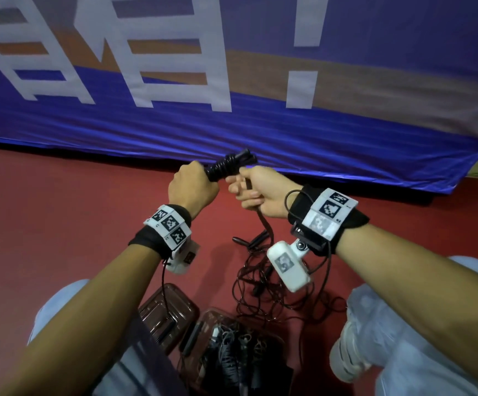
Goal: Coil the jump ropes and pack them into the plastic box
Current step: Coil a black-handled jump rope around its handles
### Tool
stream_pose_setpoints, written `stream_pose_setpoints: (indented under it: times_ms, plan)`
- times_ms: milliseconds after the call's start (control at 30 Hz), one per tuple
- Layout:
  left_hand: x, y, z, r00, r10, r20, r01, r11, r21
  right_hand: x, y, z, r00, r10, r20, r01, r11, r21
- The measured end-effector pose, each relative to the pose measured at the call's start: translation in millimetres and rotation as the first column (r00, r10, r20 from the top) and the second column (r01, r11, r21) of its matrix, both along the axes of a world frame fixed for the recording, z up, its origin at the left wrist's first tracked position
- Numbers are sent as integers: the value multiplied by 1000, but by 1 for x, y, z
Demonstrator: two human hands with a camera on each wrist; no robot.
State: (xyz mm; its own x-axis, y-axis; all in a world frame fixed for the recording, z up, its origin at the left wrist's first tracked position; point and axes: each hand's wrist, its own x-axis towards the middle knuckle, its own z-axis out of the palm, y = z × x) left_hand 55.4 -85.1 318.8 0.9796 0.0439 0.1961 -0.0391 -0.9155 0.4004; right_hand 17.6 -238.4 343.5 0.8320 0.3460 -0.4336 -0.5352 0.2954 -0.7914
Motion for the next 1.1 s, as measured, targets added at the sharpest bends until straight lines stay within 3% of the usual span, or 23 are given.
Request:
stream_pose_setpoints:
  times_ms: [67,167,267,333,400,533,633,733,800,967,1100]
  plan:
    - [-1,0,-4,999,13,-50,-6,990,142,-1,2,0,998,11,56,5,961,-276]
    - [-1,-1,-11,987,20,-157,29,953,302,-2,-4,1,958,147,244,84,673,-735]
    - [-3,-4,-17,955,-76,-287,183,912,367,0,-17,-1,899,319,299,144,428,-892]
    - [-5,-5,-19,930,-163,-329,297,863,410,1,-24,-3,868,406,285,126,374,-919]
    - [-6,-3,-18,915,-244,-321,376,805,459,2,-29,-3,873,419,249,72,393,-917]
    - [-1,5,-11,876,-382,-294,482,690,540,-1,-37,0,879,430,205,-55,520,-852]
    - [1,10,-5,842,-475,-256,525,608,596,-3,-41,4,817,528,233,-96,523,-847]
    - [2,14,-1,798,-568,-203,557,565,609,-9,-47,12,691,665,283,-145,511,-847]
    - [4,19,2,763,-636,-117,574,583,575,-12,-50,17,625,688,367,-155,571,-806]
    - [2,31,6,688,-707,164,608,684,403,-14,-51,28,567,594,570,-40,711,-702]
    - [3,33,12,676,-653,342,571,757,318,-10,-50,34,583,483,654,20,796,-606]
